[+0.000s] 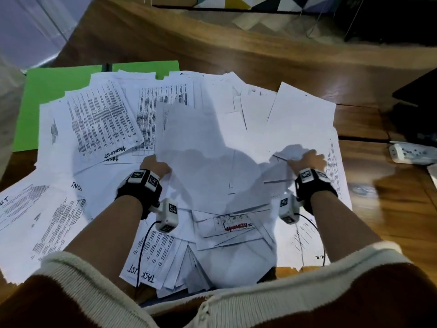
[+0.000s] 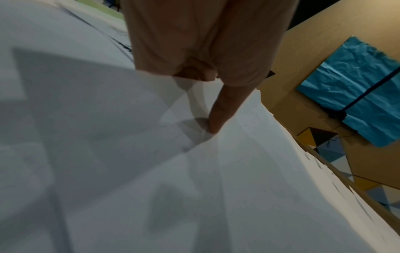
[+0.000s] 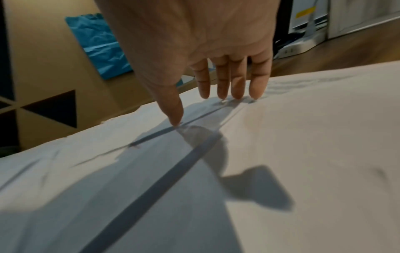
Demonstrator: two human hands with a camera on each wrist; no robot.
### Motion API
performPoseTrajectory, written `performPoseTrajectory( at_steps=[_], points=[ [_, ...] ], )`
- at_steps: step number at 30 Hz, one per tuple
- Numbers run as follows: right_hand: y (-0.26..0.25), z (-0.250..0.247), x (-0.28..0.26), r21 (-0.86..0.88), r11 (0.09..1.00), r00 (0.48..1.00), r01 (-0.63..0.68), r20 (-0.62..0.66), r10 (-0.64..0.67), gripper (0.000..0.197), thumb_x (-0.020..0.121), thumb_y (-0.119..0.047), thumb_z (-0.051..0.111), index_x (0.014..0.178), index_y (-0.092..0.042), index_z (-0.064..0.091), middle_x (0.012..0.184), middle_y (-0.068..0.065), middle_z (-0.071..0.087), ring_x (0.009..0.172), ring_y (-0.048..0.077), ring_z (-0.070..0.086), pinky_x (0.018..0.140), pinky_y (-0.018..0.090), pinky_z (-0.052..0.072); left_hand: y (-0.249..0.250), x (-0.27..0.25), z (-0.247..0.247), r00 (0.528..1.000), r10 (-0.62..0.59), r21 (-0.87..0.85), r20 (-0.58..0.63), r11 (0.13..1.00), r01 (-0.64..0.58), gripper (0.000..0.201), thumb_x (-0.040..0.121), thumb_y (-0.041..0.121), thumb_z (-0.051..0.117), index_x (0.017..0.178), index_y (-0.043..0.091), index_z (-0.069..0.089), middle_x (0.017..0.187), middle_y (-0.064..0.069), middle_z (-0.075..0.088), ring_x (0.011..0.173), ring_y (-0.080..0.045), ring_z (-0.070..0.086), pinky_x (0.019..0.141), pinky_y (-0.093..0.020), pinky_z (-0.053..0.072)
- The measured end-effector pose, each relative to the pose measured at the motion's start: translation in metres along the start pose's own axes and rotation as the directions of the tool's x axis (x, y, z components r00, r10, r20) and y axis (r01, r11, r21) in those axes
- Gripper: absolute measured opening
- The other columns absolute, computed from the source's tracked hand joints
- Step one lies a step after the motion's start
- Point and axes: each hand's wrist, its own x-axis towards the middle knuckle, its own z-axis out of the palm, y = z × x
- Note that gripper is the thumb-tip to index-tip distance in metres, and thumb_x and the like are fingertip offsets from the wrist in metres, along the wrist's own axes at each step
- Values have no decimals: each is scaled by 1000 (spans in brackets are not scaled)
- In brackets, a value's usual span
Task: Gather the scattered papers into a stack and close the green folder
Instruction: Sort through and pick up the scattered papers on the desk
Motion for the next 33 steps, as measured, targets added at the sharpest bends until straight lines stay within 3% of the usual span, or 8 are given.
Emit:
performPoseTrajectory(
  at_steps=[4, 9, 14, 16, 18, 25, 29, 33],
  points=[
    [16, -10, 19, 11, 978, 976, -207, -74, 207, 97, 81, -59, 60, 147, -1, 19, 148, 24, 25, 137, 39, 26, 110, 50, 27, -1, 8, -5, 1000, 31, 27, 5, 999, -31, 25, 75, 14, 68, 97, 6, 60, 106, -7, 63, 90, -25, 59, 79, -30, 48],
    [39, 11, 74, -17, 973, 971, -230, -67, 229, 141, 36, -101, 32, 137, -3, 41, 126, 20, 51, 116, 40, 51, 99, 53, 38, 11, 1, -8, 998, 57, 25, -2, 998, -57, 38, 82, 5, 64, 118, -2, 58, 116, -18, 62, 108, -31, 59, 81, -27, 41],
    [21, -3, 52, 83, 963, 966, -256, 40, 254, 106, 51, -56, 69, 132, -1, 32, 103, 17, 60, 99, 38, 63, 83, 56, 50, 14, -2, -6, 998, 61, -12, -22, 998, -62, 34, 83, -1, 62, 117, -4, 60, 121, -22, 62, 112, -33, 58, 82, -25, 38],
    [17, -12, 40, 136, 974, 983, -178, -17, 182, 52, 76, -26, 66, 116, 3, 52, 101, 20, 63, 97, 38, 64, 84, 47, 54, 14, -4, -5, 998, 64, -20, -13, 998, -65, 33, 83, -3, 62, 116, -4, 61, 120, -21, 62, 112, -33, 58, 83, -24, 38],
    [18, -19, 42, 195, 972, 986, -131, -75, 148, 30, 88, -8, 53, 113, 7, 58, 116, 27, 61, 109, 41, 59, 89, 43, 49, 16, -5, -5, 998, 64, -18, -9, 998, -64, 34, 83, -2, 62, 116, -4, 61, 121, -21, 62, 112, -34, 58, 84, -25, 39],
    [13, -15, 32, 100, 995, 999, 11, -32, -8, 49, 102, -27, 30, 117, 12, 56, 124, 31, 56, 116, 42, 54, 96, 41, 42, 16, -10, -5, 998, 66, 14, 1, 998, -66, 33, 84, -2, 61, 117, -6, 60, 121, -22, 62, 112, -33, 58, 83, -24, 40],
    [15, -7, 36, -53, 997, 998, 63, 9, -63, 44, 93, -27, 49, 126, 2, 51, 128, 25, 53, 119, 40, 51, 99, 42, 42, 13, -9, -2, 999, 51, 12, 18, 999, -52, 32, 84, -1, 61, 116, -3, 62, 120, -20, 62, 111, -32, 59, 83, -21, 38],
    [7, -13, 38, 33, 999, 996, -19, 82, 17, 89, 70, -41, 77, 138, -4, 34, 137, 23, 39, 124, 42, 44, 98, 52, 44, 11, -8, -1, 999, 45, 6, 26, 999, -45, 31, 85, 1, 62, 116, -4, 61, 115, -19, 64, 111, -32, 59, 83, -23, 39]
  ],
)
